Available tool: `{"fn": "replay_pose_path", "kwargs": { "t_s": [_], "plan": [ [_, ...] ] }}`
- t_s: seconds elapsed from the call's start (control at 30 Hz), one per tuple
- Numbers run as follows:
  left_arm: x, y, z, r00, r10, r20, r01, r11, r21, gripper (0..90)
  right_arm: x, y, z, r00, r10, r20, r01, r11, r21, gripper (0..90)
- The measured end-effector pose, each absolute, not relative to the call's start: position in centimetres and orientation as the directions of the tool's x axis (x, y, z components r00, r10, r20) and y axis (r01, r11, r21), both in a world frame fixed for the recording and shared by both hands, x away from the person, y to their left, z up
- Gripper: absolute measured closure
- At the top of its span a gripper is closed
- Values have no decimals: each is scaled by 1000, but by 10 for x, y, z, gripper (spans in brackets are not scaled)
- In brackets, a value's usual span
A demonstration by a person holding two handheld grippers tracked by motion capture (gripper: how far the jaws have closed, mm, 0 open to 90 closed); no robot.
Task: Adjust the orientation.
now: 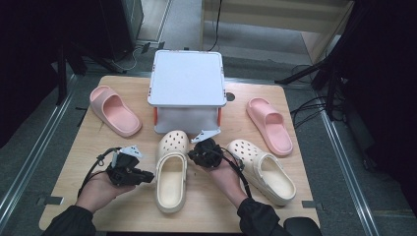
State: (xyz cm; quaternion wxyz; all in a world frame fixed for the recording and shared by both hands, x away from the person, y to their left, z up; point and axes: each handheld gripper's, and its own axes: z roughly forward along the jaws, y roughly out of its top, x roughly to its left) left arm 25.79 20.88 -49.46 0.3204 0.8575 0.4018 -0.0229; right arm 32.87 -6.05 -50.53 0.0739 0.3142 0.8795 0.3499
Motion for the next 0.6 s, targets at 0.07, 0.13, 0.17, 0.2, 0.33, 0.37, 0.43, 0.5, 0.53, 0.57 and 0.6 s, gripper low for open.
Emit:
{"fn": "replay_pose_path", "kwargs": {
  "t_s": [0.07, 0.13, 0.17, 0.2, 0.33, 0.37, 0.43, 0.5, 0.53, 0.57, 0.6],
  "plan": [
    [259, 215, -493, 663, 689, -294, 709, -452, 541, 763, 329, -64, -501, -794, 600, 97, 496, 547, 675, 820],
    [259, 221, -491, 650, 698, -300, 715, -428, 552, 717, 328, -67, -496, -795, 597, 111, 497, 536, 682, 795],
    [259, 224, -491, 646, 702, -300, 716, -420, 558, 693, 327, -69, -493, -792, 599, 119, 502, 528, 685, 781],
    [259, 226, -490, 640, 709, -296, 717, -414, 561, 668, 325, -71, -490, -797, 592, 119, 495, 526, 692, 766],
    [264, 233, -489, 626, 723, -293, 722, -395, 568, 557, 319, -79, -483, -809, 567, 153, 497, 523, 692, 705],
    [266, 234, -489, 624, 722, -297, 722, -388, 573, 537, 317, -81, -482, -812, 564, 154, 496, 525, 691, 697],
    [270, 235, -489, 628, 717, -304, 721, -388, 574, 499, 313, -85, -479, -819, 555, 144, 482, 530, 698, 692],
    [273, 236, -490, 633, 715, -297, 717, -397, 573, 480, 309, -90, -477, -818, 557, 140, 478, 526, 703, 691],
    [275, 236, -490, 636, 713, -294, 715, -403, 571, 478, 307, -92, -475, -816, 561, 140, 480, 521, 706, 691],
    [276, 236, -490, 636, 714, -293, 715, -402, 572, 475, 306, -95, -475, -813, 566, 141, 481, 515, 709, 691],
    [278, 237, -490, 638, 711, -296, 714, -403, 572, 471, 306, -98, -474, -812, 566, 144, 483, 513, 709, 690]
  ]
}}
